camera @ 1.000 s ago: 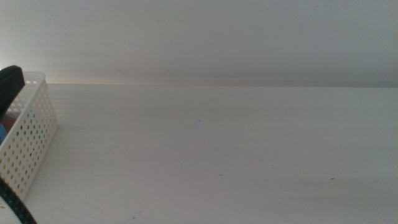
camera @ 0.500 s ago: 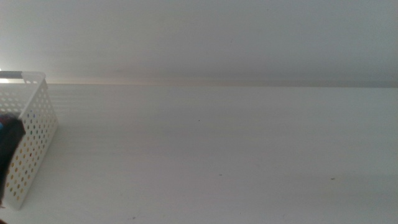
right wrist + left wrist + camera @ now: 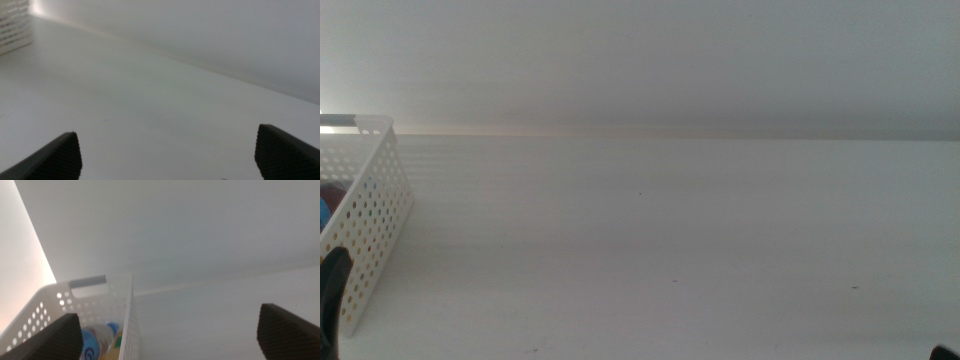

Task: Use arms to grab the bottles and put them into the dustbin to the left of the table.

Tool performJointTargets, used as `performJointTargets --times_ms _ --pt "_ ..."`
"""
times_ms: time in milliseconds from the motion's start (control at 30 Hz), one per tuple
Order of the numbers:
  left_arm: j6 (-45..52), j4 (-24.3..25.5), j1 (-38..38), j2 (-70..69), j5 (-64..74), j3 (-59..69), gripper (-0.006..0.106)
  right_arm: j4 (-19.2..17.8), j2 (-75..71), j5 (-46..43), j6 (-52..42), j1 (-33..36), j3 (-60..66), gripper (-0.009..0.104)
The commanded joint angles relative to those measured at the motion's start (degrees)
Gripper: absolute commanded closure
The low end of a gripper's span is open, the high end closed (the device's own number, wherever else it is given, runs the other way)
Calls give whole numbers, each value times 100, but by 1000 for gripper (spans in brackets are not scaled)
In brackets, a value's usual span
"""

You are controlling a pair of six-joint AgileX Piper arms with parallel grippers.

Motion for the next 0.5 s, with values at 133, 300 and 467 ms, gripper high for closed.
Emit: performJointTargets --times_ms 133,300,467 --pt "0 -52 29 -203 -598 219 7 194 -19 -661 -29 -1406 202 3" --pt "0 -93 29 -529 -588 380 7 209 -19 -712 -29 -2423 410 3" --pt "0 -204 85 -978 -590 911 7 268 -51 -1102 -29 -2912 796 3"
